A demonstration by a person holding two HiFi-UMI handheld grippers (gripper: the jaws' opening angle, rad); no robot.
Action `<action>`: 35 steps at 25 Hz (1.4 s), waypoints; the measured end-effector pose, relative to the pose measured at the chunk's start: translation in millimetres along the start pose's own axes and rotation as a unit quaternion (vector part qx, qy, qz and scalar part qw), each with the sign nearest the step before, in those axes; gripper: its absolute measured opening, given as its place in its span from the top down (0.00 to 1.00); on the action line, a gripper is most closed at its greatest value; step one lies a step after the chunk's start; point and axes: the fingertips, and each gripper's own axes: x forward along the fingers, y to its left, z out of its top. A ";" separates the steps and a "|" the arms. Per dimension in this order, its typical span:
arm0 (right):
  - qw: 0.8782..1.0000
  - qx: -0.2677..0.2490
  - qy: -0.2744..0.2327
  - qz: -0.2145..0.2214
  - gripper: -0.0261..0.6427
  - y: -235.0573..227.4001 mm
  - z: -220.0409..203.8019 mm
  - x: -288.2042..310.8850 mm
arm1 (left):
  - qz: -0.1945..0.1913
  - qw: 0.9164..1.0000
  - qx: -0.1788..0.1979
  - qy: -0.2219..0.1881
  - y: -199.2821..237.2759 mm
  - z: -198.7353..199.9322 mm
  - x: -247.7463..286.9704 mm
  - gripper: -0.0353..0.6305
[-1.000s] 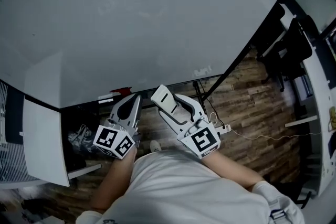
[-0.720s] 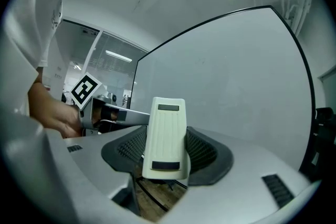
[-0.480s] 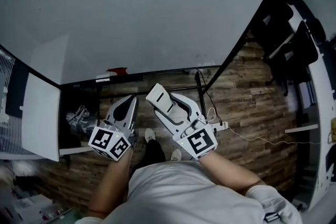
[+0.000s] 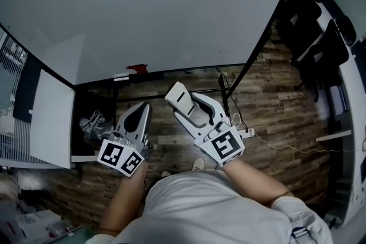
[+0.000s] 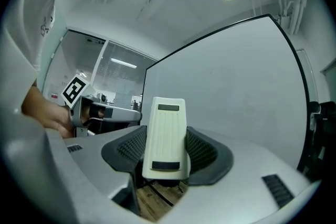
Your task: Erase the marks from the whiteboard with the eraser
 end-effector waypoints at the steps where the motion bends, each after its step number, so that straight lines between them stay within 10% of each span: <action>1: 1.000 -0.001 0.001 -0.003 0.59 4.6 0.9 1.0 | -0.004 1.000 0.001 0.001 0.3 0.4 -5.7 0.94; 35: 0.996 0.016 -0.006 -0.085 0.59 224.4 33.3 4.0 | -0.094 0.995 -0.013 -0.005 18.8 25.3 -203.5 0.94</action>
